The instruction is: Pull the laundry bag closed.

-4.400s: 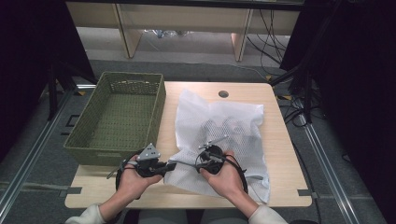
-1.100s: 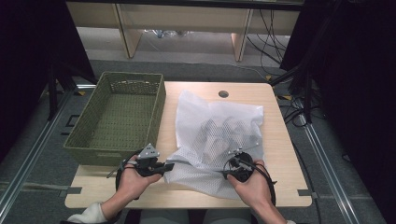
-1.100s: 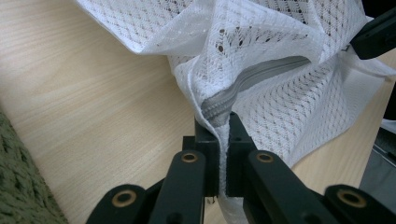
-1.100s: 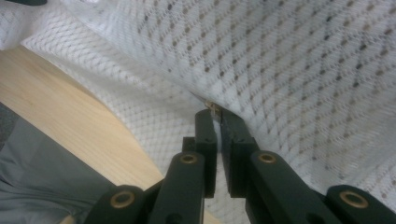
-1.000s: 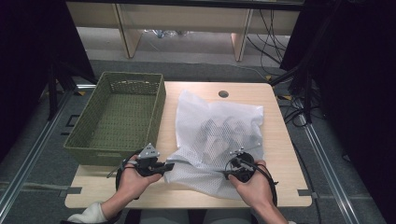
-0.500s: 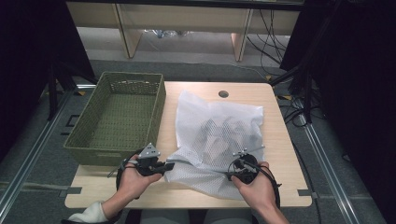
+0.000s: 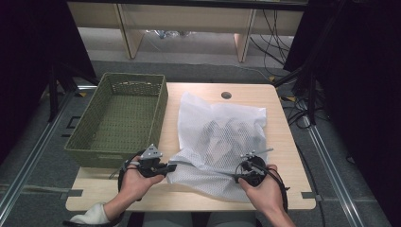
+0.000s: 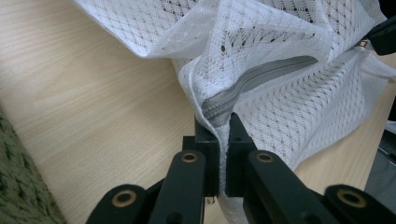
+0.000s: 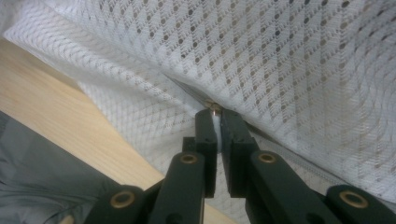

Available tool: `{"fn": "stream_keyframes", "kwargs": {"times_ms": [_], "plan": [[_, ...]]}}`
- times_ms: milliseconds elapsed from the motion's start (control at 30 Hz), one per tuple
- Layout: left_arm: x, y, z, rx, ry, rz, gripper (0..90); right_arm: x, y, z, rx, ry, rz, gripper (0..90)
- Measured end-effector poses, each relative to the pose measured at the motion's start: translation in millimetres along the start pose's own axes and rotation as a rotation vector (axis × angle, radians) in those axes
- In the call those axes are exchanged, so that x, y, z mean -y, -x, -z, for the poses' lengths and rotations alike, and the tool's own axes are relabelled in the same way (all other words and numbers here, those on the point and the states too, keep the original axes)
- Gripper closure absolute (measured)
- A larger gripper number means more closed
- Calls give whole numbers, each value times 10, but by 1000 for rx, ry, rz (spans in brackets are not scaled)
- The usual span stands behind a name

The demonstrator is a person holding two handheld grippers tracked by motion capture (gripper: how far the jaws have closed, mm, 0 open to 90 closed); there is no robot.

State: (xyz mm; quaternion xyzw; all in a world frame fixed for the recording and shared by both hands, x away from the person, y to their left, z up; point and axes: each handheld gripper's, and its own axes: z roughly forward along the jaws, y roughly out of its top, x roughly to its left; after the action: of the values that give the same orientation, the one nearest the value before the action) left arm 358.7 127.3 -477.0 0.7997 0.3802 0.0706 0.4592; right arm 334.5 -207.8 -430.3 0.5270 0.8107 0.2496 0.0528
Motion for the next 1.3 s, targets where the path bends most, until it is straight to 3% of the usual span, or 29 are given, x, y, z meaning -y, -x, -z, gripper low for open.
{"fn": "stream_keyframes", "kwargs": {"times_ms": [33, 167, 267, 500, 567, 867, 967, 1000, 1067, 1133, 1200, 1233, 1267, 1300], "plan": [[-4, -10, 8, -4, -11, -17, 873, 6, 14, 3, 5, -3, 4, 872], [-2, -16, -5, -8, 1, 0, 873, 16, 51, 19, 7, -2, -3, 872], [-7, -41, 7, -13, -25, -23, 873, 20, 58, 21, 4, -3, -3, 872], [-6, -23, -5, -8, 0, 3, 873, 22, 55, 28, 3, -5, -13, 872], [-7, -26, 1, -14, -5, 3, 873, 25, 65, 30, 8, -7, 3, 872], [-4, -37, -2, -3, -3, 6, 873, 34, 81, 39, 8, -3, -14, 872], [-4, -49, 6, -12, -17, -6, 873, 42, 105, 42, 10, 2, 4, 872], [-4, -49, 6, -12, -17, -6, 873, 45, 93, 55, 12, -8, -22, 872], [-6, -51, 10, -19, -17, -15, 873, 48, 135, 50, 11, 9, 22, 872], [-7, -54, 8, -13, -19, -12, 873, 54, 118, 66, 21, -1, -18, 872], [-4, -53, 9, -17, -20, -12, 873, 63, 139, 61, 17, 1, -4, 872], [-1, -48, 2, -11, -7, 1, 873, 69, 129, 71, 22, -5, -31, 872], [-1, -50, 2, -12, -7, -2, 873, 73, 150, 75, 18, -3, -12, 872], [0, -45, -2, -12, -4, 3, 873, 74, 147, 72, 19, 3, -25, 872]]}}
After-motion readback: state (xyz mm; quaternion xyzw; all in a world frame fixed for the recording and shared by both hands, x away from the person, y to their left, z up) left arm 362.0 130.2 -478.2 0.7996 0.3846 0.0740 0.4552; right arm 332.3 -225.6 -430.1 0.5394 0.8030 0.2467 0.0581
